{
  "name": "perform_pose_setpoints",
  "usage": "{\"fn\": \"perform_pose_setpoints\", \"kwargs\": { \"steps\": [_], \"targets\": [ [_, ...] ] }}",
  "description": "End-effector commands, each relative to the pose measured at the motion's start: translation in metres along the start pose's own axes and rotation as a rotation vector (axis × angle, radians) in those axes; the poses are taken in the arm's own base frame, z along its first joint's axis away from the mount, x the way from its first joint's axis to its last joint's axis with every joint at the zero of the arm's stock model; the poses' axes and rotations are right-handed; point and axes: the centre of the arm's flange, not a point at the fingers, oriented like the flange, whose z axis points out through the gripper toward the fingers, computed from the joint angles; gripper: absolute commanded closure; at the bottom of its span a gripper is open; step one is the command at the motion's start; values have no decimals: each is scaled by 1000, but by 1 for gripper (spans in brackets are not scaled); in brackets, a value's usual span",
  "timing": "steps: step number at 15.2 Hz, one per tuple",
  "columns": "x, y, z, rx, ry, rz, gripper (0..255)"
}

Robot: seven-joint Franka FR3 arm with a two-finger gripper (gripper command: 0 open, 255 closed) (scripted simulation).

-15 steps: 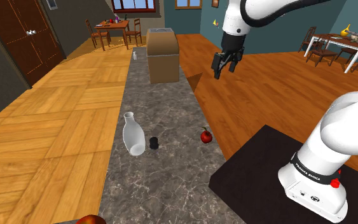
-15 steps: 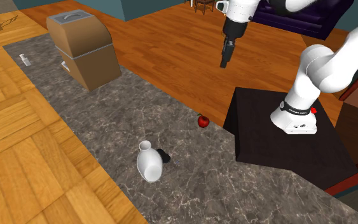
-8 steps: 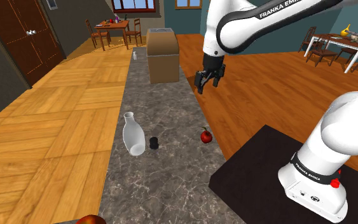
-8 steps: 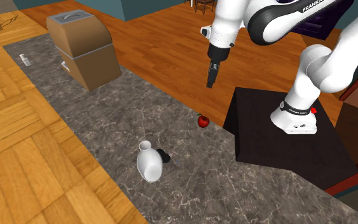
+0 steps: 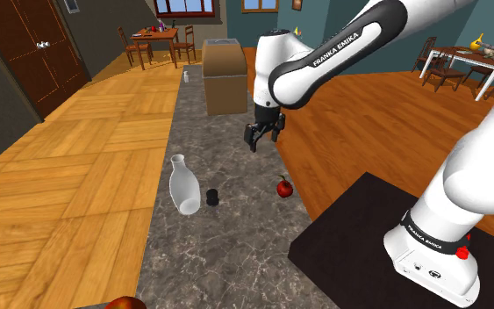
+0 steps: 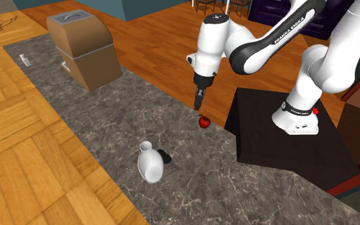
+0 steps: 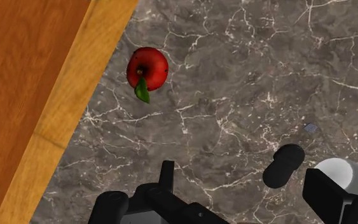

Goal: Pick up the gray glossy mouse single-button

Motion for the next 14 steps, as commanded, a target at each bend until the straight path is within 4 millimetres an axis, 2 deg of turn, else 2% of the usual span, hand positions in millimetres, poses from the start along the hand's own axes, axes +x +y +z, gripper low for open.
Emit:
{"fn": "perform_pose_setpoints", "kwargs": {
  "steps": [1,14],
  "targets": [
    [10,-13,21,5,-5,3,0],
    [66,-101,156,28,-37,21,0]
  ]
}}
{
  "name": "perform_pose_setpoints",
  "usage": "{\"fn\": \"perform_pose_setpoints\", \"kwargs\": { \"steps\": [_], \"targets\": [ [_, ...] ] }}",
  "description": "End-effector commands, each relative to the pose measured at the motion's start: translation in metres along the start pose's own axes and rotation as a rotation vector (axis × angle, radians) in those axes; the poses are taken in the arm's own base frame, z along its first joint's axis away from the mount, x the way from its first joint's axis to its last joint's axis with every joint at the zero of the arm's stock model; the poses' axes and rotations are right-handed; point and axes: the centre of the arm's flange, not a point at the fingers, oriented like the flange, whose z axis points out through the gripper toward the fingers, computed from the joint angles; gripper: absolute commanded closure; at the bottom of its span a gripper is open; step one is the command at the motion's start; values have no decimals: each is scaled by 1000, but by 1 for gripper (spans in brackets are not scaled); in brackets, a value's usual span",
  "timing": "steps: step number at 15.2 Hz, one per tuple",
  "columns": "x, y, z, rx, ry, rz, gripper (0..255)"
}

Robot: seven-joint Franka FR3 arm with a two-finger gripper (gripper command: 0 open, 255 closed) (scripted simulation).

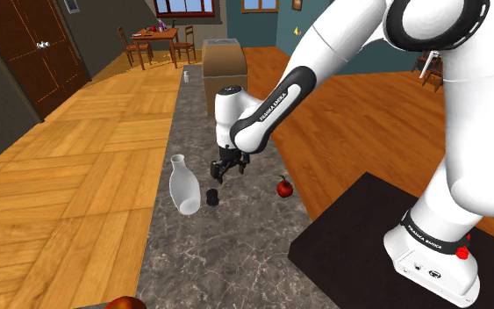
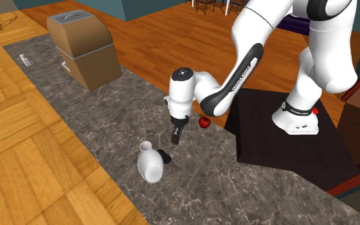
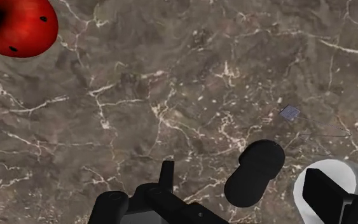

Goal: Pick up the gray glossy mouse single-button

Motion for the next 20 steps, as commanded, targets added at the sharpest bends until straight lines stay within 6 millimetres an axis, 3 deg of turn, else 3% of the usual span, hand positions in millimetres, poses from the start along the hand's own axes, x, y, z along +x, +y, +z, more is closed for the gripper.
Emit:
{"fn": "perform_pose_setpoints", "kwargs": {
  "steps": [1,8,17,18,20],
  "targets": [
    [10,-14,22,3,-4,3,0],
    [40,-60,94,15,-22,12,0],
    [39,-59,134,15,-22,12,0],
    [39,-59,134,16,-22,12,255],
    [40,-59,134,15,-22,12,255]
  ]
}}
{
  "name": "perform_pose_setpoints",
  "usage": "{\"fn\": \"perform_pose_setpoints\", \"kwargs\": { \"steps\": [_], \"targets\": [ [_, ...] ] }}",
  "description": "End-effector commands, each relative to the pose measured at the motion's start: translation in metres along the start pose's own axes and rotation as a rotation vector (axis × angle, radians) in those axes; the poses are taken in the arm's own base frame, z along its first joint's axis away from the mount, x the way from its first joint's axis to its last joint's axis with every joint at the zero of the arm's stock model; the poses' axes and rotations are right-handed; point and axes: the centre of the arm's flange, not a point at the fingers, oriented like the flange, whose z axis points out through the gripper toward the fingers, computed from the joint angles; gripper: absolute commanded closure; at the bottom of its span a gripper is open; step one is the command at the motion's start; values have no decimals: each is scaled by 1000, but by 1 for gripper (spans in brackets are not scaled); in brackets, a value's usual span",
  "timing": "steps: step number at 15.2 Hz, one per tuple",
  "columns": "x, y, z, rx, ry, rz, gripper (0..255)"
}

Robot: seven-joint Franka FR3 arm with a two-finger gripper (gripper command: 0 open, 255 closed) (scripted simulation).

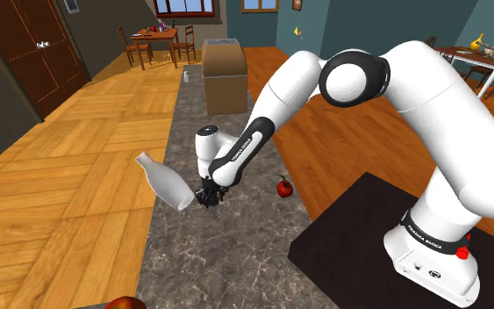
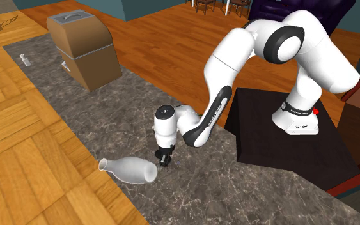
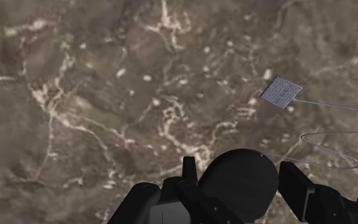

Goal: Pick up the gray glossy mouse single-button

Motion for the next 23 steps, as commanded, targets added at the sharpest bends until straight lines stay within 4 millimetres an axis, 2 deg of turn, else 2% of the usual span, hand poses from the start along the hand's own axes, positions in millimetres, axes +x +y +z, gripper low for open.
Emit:
{"fn": "perform_pose_setpoints", "kwargs": {
  "steps": [1,7,22,23],
  "targets": [
    [0,0,0,0,0,0,255],
    [0,0,0,0,0,0,255],
    [1,-3,-79,0,0,0,255],
    [1,-3,-80,0,0,0,255]
  ]
}}
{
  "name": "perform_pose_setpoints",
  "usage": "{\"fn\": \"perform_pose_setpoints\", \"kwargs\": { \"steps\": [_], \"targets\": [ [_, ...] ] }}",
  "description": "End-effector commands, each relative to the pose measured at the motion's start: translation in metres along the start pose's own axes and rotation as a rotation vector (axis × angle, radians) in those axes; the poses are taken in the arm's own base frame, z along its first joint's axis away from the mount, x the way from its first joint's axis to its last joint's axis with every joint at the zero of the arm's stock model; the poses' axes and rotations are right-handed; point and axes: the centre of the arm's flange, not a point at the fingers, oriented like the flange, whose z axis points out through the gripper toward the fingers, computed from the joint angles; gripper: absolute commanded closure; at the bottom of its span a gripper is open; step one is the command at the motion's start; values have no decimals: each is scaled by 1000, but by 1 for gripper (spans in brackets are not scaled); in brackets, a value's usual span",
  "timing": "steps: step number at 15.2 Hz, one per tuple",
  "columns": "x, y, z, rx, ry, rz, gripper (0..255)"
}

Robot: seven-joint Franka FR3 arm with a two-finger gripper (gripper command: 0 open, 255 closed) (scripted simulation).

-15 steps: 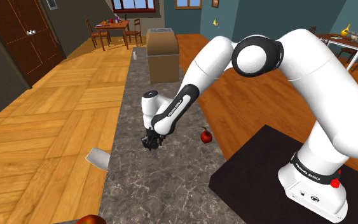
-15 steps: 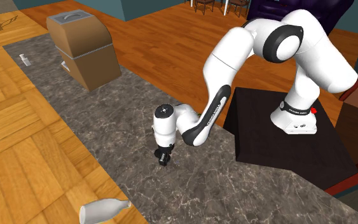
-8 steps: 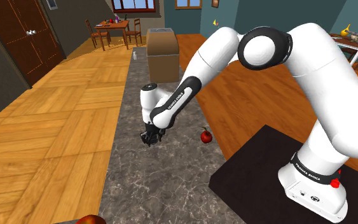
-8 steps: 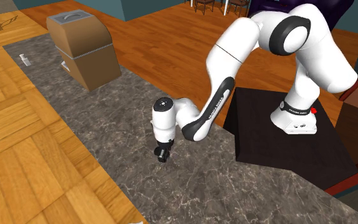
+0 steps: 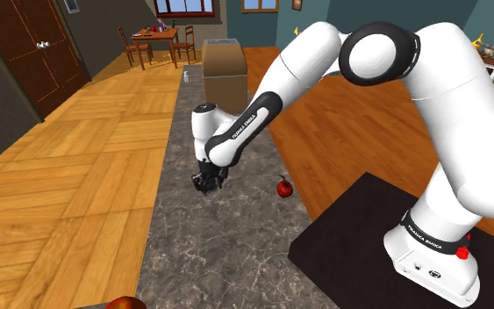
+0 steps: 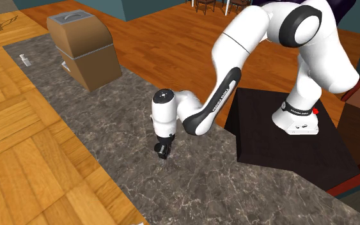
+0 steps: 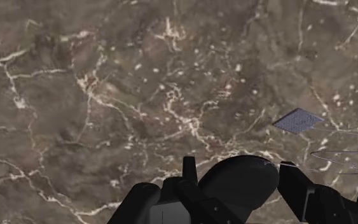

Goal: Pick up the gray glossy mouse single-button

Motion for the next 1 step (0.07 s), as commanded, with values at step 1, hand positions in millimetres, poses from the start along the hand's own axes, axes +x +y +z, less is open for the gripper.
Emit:
{"fn": "perform_pose_setpoints", "kwargs": {
  "steps": [1],
  "targets": [
    [0,0,-3,0,0,0,255]
  ]
}}
